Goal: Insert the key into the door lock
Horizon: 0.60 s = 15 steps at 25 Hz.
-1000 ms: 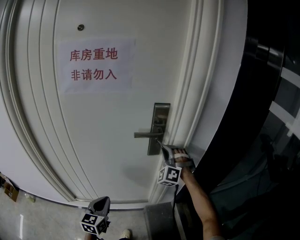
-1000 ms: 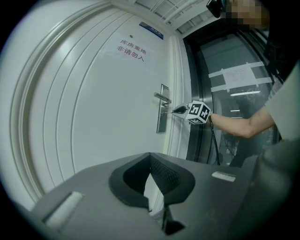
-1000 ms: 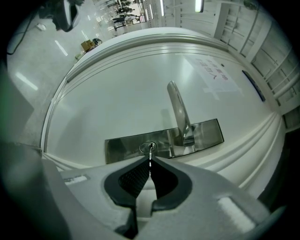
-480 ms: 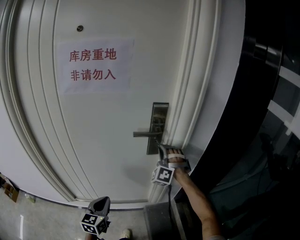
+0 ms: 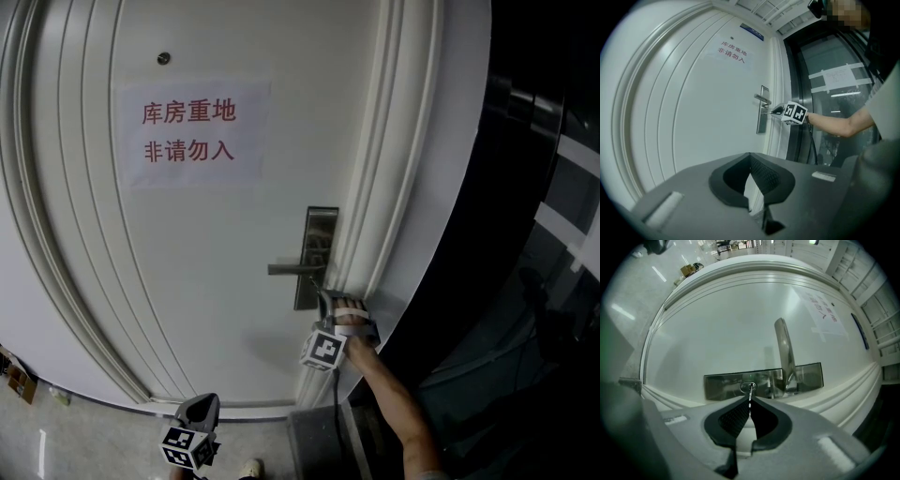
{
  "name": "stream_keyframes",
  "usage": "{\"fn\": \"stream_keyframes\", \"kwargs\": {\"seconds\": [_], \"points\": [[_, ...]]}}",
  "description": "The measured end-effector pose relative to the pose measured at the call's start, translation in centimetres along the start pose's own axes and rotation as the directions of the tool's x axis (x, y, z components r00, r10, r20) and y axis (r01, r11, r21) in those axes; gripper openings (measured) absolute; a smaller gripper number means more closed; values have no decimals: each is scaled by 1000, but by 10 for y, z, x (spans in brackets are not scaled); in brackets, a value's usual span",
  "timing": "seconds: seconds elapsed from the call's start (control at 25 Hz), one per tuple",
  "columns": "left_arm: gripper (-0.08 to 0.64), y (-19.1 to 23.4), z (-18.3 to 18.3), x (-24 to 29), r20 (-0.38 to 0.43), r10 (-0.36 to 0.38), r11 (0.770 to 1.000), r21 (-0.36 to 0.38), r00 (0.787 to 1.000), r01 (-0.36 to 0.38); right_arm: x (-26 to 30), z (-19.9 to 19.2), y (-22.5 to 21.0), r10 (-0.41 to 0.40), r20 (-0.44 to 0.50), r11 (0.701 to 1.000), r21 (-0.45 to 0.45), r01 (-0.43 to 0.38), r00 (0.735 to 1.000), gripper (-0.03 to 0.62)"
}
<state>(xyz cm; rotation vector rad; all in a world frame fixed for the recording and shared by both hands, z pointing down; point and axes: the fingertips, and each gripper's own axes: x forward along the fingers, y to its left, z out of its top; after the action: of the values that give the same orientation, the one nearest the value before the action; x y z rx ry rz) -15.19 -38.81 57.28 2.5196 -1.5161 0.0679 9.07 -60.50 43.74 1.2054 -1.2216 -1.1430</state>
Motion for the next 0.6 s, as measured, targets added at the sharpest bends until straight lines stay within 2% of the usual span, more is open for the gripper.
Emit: {"fn": "stream_keyframes", "kwargs": {"seconds": [0.6], "points": [[2,4,-3,-4,0,-5,1000,-11,1000,5,-1,3,-1,3,-79,1000,-12,-4,997,11]]}}
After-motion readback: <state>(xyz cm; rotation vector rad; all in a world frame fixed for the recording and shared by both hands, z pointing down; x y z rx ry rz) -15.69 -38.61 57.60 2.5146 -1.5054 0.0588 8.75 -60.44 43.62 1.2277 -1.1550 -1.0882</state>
